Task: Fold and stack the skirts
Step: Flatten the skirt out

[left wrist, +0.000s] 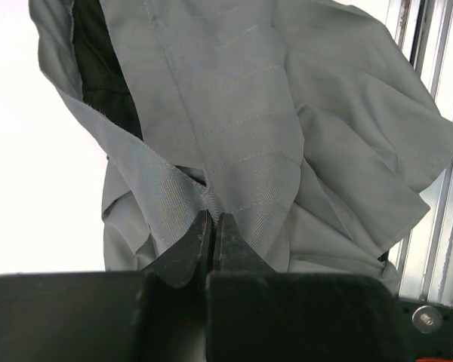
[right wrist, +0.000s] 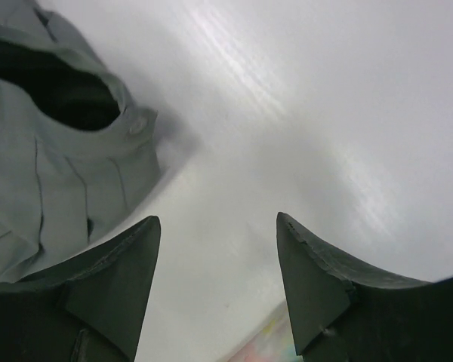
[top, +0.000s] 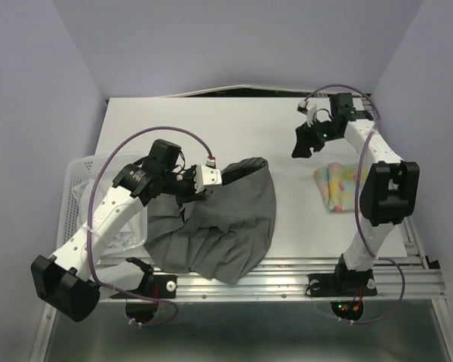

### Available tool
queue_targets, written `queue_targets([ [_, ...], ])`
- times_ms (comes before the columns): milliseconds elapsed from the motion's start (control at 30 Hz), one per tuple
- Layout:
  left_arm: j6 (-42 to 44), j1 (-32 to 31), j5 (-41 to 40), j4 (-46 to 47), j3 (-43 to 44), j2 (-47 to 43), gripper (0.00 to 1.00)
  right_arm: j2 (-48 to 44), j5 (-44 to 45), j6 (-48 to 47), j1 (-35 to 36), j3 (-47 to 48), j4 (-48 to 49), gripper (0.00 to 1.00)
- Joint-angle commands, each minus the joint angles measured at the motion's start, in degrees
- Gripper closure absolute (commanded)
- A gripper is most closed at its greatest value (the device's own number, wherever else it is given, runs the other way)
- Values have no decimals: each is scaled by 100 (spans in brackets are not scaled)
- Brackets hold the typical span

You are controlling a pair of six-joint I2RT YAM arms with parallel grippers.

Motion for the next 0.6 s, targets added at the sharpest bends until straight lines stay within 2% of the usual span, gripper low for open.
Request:
queue_targets([
  [0, 402, 12, 202, -110, -171, -31, 100, 594, -208, 51, 460, 1224, -127, 33],
  [67, 429, 12, 211, -118, -216, -48, 100, 787, -68, 165, 854, 1576, -243, 34],
  [200, 420, 21, 185, -84, -321, -110, 100, 1104, 310, 516, 1408, 1594, 186, 34],
  [400, 297, 21, 106, 22, -365, -268, 100, 1868, 644, 561, 1761, 2306, -49, 37],
  [533, 95, 91, 27, 180, -339, -347, 100, 2168, 794, 289, 1867, 2439, -339, 44],
  [567, -1, 126, -8, 250, -322, -347, 100, 2142, 881, 271, 1867, 2404, -366, 50],
])
